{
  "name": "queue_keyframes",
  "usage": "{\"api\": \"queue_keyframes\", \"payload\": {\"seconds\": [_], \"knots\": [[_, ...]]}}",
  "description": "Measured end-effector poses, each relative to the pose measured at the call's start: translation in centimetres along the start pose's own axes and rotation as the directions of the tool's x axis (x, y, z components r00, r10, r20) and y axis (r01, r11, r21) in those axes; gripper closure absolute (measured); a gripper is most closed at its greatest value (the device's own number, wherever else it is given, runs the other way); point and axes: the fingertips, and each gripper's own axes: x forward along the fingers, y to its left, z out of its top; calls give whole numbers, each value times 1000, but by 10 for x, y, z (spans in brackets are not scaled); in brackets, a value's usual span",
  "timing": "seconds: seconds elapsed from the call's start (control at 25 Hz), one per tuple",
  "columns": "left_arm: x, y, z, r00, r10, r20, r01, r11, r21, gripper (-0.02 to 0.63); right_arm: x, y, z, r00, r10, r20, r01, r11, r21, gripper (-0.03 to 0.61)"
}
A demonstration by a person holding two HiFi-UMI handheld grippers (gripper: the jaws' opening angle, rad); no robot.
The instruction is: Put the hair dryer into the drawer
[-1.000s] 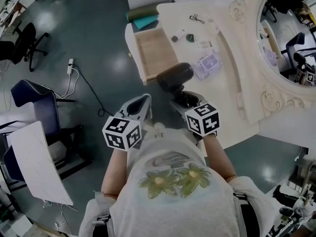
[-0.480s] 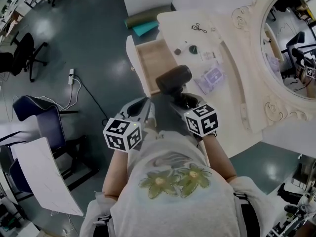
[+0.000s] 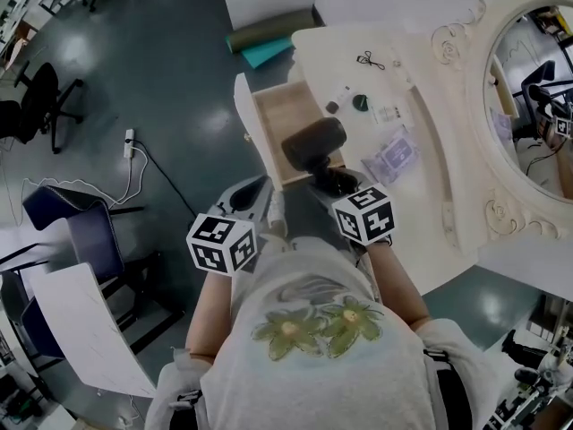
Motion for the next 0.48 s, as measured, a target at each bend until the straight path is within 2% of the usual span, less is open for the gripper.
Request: {"api": "queue_keyframes", "payload": {"seconds": [0.48], "knots": [[21,40,30,1000,-14,-9,14,1000,9,603,36,-16,30,1000,-16,-16,16,1000,18,351]]}}
